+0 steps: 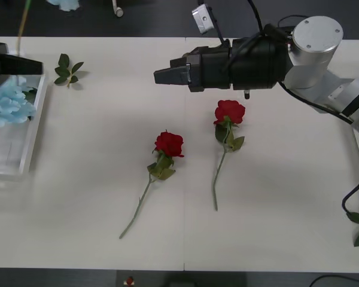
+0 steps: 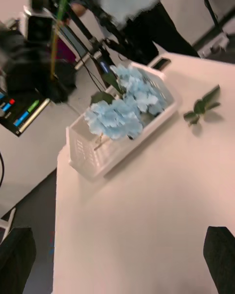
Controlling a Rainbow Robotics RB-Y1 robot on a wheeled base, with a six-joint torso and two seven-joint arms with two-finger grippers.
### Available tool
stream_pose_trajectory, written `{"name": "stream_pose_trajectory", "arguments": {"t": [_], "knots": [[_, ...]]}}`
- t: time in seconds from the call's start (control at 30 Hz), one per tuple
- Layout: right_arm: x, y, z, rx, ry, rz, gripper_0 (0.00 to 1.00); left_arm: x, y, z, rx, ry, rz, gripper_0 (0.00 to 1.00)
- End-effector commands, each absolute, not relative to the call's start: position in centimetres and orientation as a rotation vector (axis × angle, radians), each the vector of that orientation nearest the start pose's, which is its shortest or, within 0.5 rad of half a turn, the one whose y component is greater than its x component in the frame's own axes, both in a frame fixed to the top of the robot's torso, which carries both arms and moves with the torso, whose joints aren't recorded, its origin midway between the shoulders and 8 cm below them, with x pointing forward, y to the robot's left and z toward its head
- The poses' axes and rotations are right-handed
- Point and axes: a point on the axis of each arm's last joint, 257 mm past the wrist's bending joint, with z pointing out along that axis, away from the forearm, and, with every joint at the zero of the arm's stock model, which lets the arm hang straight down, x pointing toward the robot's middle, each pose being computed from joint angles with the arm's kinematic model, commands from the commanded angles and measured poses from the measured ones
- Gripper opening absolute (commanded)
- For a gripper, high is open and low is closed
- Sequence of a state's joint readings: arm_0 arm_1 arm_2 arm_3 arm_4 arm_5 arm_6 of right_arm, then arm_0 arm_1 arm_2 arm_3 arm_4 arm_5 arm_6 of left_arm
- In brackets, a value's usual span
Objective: Put the red flowers into the right box and the blue flowers into the left box
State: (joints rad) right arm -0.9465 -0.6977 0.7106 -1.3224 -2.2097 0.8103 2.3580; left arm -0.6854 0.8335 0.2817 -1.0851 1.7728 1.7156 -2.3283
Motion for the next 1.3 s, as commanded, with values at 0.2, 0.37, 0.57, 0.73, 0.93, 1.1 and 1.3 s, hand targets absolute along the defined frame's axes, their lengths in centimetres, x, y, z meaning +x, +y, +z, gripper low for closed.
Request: {"name": "stream_pose_trajectory", "arguments": {"t": [0.2,0.37,0.57,0.73,0.93,1.1,1.3], "knots": [[51.4,2.0,-5.4,-0.865,2.060,1.094,1.00,46.4,40.5,-1.4,0.669,2.153,-0.664,0.00],[51.1,-0.7,-7.9,-0.730,2.377,0.971,1.00,45.5,47.6,-0.9,0.553,2.299,-0.397,0.00],[50.4,-3.9,-11.0,-0.571,2.627,0.800,1.00,44.5,53.6,-1.3,0.434,2.418,-0.161,0.00],[48.9,-7.6,-14.0,-0.452,2.829,0.536,1.00,44.4,59.8,-2.7,0.284,2.499,0.115,0.00],[48.0,-10.7,-15.9,-0.348,2.938,0.268,1.00,44.9,62.4,-6.3,0.156,2.540,0.225,0.00],[48.3,-12.4,-17.7,-0.252,2.976,0.083,1.00,45.9,61.7,-10.6,0.078,2.586,0.232,0.00],[49.6,-12.5,-20.5,-0.225,2.957,-0.029,1.00,46.4,61.4,-14.9,0.001,2.622,0.265,0.00]]}}
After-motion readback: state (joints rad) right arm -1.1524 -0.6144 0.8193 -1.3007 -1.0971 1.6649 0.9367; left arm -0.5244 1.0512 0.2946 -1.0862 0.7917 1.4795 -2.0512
